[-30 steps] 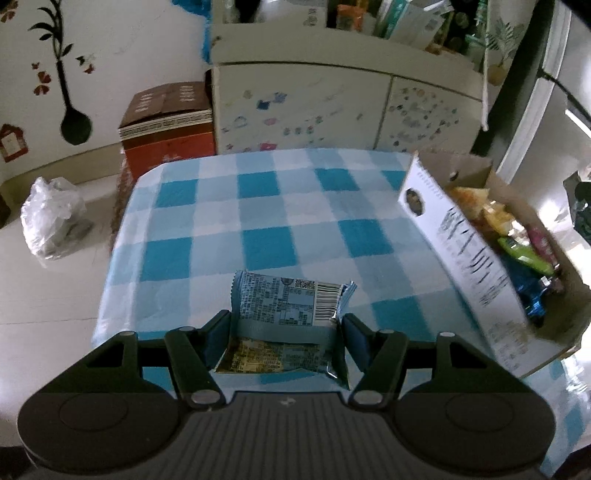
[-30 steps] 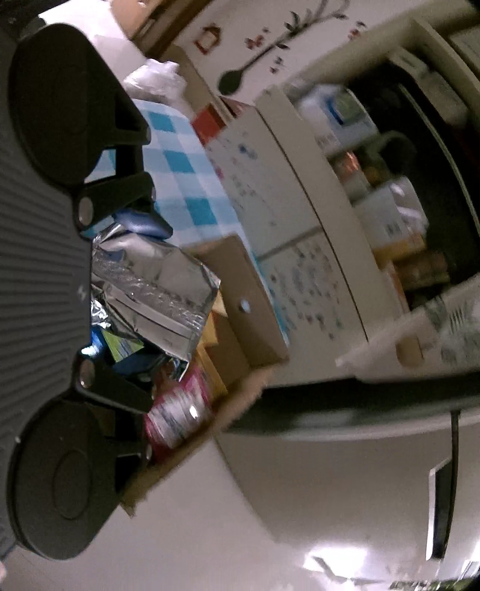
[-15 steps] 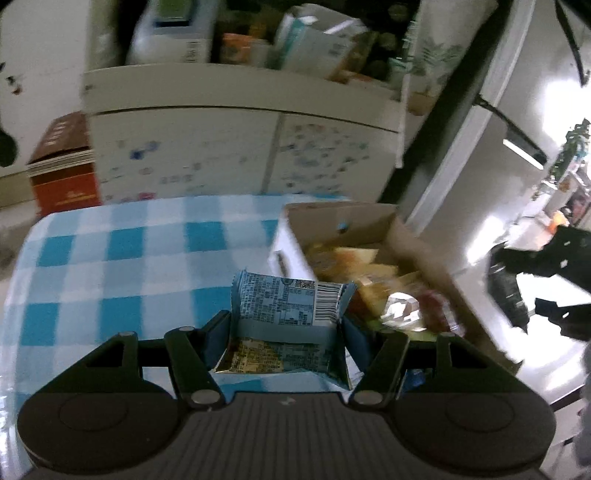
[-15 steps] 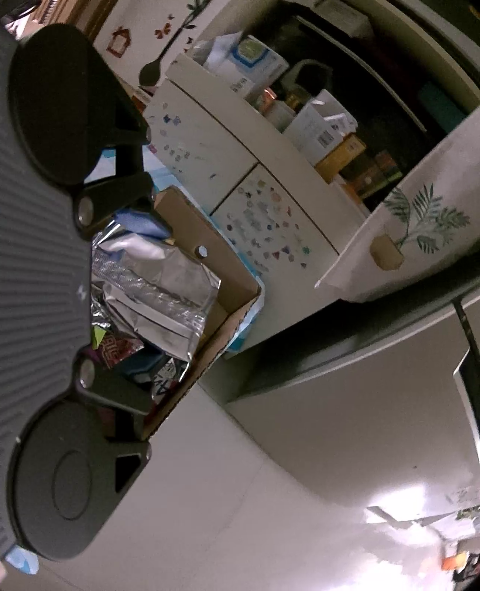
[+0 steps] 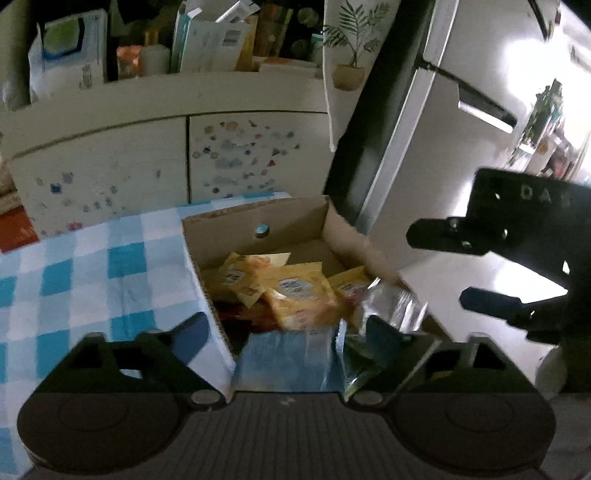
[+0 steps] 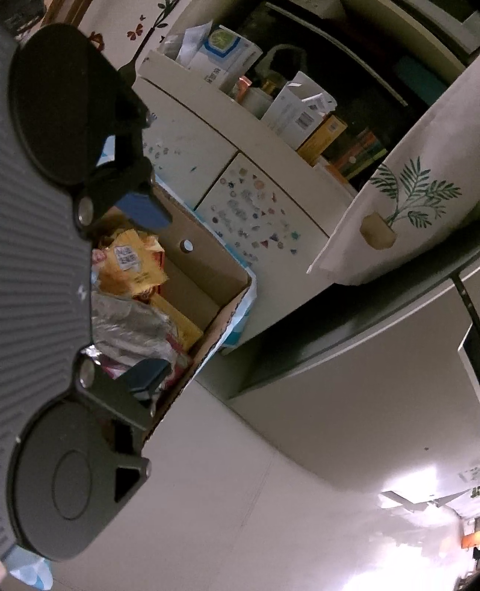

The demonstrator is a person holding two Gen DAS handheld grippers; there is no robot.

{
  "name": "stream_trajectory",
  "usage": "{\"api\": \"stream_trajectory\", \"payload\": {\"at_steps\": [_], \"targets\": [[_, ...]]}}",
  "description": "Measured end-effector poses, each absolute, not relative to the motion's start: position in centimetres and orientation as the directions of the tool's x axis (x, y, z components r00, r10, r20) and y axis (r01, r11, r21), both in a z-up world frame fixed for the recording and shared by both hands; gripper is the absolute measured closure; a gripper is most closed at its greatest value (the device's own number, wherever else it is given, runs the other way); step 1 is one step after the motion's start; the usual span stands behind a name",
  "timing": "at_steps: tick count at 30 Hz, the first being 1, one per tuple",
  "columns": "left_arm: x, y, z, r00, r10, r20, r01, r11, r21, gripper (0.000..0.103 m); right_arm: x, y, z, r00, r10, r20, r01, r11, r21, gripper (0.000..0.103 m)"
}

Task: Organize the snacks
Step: 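Carry the silver foil bag into the box and open the right tool, then lower the blue snack bag into the box with the left tool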

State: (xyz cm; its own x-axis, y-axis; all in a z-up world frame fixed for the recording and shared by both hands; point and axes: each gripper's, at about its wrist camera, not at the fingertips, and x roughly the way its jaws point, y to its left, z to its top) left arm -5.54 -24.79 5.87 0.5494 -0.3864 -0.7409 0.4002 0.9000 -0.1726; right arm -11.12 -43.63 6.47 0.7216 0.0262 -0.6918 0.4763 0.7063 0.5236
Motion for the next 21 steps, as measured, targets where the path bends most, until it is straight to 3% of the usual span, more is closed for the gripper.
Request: {"api": "stream_trajectory", "payload": {"at_steps": [21], "targets": [[-7.0, -22.6, 7.7, 0.554, -0.234, -0.799, 0.378, 0.926, -0.009, 0.0, -11.4, -42.8, 5.5, 0.646, -0.041, -0.762, 0.507, 0.77, 0.388, 0.019]]}}
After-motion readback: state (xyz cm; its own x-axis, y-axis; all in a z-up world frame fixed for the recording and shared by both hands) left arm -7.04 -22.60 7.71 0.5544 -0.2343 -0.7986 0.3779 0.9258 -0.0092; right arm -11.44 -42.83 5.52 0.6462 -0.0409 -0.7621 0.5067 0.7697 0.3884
